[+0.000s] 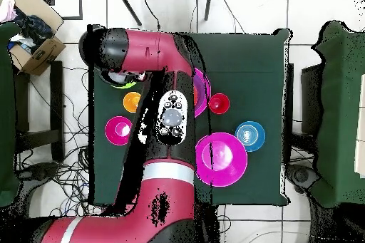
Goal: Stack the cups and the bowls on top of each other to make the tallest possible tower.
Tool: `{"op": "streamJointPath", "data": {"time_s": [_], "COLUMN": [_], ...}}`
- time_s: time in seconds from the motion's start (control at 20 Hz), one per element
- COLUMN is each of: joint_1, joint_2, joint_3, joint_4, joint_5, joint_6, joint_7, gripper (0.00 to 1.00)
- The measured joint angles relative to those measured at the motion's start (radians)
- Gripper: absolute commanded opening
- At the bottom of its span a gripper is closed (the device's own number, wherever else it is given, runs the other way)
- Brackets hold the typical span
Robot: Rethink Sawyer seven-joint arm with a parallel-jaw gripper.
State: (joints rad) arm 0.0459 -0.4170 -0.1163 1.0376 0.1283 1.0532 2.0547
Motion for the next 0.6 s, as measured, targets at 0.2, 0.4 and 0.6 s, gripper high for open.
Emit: {"op": "streamJointPath", "data": {"time_s": [0.2,0.4,0.6], "joint_1": [-0.008,-0.008,-0.008], "joint_2": [0.016,0.053,0.087], "joint_3": [0.01,0.015,0.02], "joint_4": [0.0,-0.018,-0.048], "joint_5": [-0.002,-0.004,-0.005], "joint_6": [0.0,0.0,0.0], "joint_7": [0.0,0.0,0.0], "gripper": [1.0,1.0,1.0]}}
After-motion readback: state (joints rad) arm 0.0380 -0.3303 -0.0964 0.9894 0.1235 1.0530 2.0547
